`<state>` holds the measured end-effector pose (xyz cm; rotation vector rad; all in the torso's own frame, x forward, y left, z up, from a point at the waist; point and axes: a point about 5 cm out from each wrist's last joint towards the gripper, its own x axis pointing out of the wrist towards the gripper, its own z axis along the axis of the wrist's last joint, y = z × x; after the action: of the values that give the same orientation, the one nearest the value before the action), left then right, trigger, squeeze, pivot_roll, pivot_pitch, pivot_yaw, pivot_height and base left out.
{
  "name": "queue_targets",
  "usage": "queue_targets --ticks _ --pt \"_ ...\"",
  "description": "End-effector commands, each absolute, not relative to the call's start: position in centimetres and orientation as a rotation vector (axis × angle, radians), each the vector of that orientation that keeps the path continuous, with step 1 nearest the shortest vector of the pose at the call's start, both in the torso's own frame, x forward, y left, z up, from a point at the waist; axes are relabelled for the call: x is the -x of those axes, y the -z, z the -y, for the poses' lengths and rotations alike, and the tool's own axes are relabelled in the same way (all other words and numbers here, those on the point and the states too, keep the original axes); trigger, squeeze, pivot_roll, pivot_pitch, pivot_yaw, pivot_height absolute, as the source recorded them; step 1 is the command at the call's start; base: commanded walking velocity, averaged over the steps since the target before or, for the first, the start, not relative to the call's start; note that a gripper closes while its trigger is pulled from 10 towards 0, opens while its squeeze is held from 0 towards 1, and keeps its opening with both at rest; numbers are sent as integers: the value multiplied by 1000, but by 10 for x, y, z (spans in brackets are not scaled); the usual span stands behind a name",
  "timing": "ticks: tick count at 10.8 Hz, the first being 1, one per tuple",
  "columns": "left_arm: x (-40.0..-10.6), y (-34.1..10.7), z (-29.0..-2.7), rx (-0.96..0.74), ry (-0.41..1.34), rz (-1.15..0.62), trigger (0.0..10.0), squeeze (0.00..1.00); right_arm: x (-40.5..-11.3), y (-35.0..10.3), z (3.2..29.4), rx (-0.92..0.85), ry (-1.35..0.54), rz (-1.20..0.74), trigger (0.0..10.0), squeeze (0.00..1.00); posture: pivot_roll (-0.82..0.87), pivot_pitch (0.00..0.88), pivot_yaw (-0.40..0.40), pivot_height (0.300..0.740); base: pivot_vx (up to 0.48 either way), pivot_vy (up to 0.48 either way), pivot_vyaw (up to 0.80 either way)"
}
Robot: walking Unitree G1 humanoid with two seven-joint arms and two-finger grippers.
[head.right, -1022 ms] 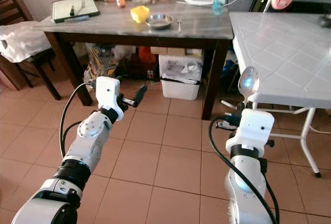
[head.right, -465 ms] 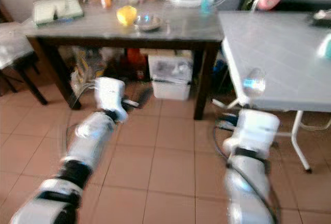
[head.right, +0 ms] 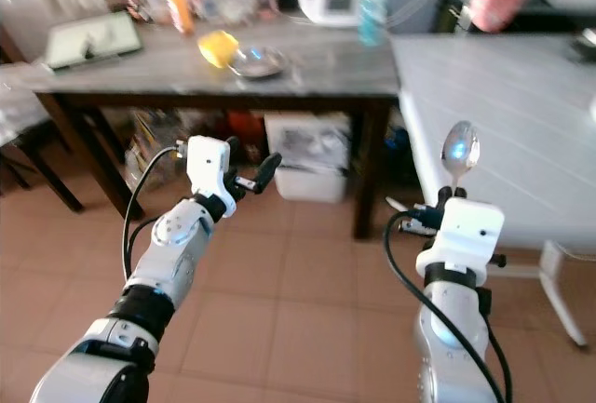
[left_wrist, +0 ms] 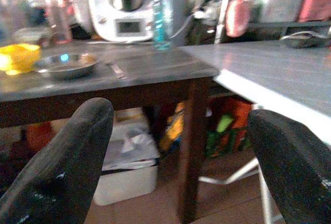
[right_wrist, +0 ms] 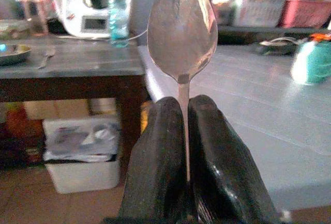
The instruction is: Setting the table
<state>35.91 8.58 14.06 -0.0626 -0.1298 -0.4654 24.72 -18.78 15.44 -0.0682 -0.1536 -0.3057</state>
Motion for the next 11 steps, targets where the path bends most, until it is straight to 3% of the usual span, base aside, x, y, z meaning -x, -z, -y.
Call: queue_targets --ticks 1,11 --pt "-360 -142 -89 53 461 132 10000 0 -247 -161 184 68 291 183 10000 0 -48 60 61 740 480 0 0" --pt "-358 -140 -82 64 490 123 10000 0 -246 -158 184 68 286 171 10000 0 -56 56 58 740 480 0 0"
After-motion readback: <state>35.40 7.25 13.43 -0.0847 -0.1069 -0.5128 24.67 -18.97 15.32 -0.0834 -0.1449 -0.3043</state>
